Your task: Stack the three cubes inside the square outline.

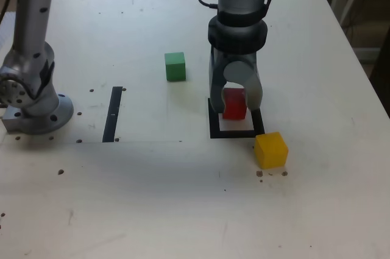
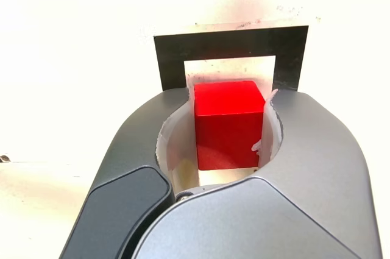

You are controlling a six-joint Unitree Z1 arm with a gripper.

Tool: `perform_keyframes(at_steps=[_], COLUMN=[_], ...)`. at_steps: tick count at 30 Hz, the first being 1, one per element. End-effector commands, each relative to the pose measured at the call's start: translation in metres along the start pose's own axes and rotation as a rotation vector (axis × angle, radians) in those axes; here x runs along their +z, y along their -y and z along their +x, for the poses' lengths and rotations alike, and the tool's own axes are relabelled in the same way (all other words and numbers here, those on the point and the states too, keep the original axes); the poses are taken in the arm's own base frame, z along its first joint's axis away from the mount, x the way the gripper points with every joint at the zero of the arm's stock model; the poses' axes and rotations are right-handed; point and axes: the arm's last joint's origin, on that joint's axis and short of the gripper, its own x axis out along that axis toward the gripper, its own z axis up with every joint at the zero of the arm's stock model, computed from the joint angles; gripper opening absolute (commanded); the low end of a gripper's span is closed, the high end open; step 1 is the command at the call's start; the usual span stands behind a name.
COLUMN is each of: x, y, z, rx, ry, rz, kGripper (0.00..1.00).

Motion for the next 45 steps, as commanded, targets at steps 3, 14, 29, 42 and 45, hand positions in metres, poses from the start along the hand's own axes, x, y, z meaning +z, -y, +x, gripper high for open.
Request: perform_keyframes(at_steps=[3, 14, 29, 42, 45], x=[0.001, -0.002, -0.012, -0.031, -0.039], y=[0.002, 0.006, 0.004, 0.027, 0.042], z=[0.006, 0.006, -0.006, -0.037, -0.053], rx=[-0.009, -0.001, 0.009, -0.036, -0.045], ry=[0.008, 0.019, 0.044, 0.07, 0.093], rz=[-0.001, -0.013, -0.028, -0.037, -0.076], kGripper=[0.32, 0.44, 1.0, 0.99, 0.99])
